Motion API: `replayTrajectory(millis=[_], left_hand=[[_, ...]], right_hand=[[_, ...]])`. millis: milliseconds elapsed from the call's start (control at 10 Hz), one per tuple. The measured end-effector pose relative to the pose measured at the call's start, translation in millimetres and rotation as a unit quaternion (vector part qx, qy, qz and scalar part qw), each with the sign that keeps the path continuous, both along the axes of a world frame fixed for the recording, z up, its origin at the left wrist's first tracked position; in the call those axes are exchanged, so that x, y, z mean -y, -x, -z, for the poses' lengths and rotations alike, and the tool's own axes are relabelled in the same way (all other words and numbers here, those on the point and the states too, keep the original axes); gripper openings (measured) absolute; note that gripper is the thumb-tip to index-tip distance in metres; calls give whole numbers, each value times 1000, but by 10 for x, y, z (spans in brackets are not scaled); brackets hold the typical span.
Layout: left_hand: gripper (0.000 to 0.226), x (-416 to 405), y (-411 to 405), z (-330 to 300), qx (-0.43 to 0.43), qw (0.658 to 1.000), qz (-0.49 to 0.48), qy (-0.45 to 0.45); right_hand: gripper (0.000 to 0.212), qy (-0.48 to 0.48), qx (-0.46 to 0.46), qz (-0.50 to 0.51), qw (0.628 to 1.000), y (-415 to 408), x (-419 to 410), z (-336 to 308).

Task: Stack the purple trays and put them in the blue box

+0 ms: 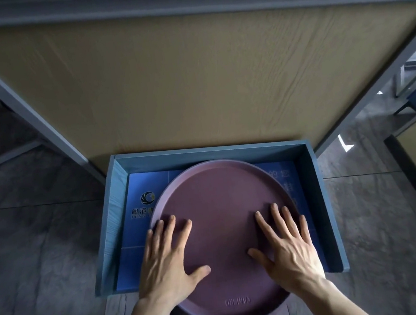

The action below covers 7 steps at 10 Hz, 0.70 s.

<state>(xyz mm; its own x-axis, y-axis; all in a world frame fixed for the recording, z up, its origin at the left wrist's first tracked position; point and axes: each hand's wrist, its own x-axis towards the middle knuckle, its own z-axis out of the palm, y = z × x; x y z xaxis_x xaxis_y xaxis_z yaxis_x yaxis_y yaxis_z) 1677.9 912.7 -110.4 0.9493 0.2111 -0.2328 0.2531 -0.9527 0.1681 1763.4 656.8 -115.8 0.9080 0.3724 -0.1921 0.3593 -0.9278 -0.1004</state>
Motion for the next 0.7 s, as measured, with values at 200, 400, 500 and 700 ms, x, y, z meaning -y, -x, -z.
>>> replayTrajectory(millis=[200,400,500,700], left_hand=[[105,63,-148,-249,-35,999,-10,2],[103,73,-248,-713,-28,999,-10,21],[102,82,-309,-999,-21,1000,-9,18],[99,82,-367,-1566,-10,1000,-14,-6]], right_hand=[[81,12,-52,-3,999,-86,-43,-244],[86,-11,-69,30,997,-158,-11,-723],[86,-20,-77,41,996,-192,18,-1020],[84,-28,-64,35,997,-216,13,-1593]])
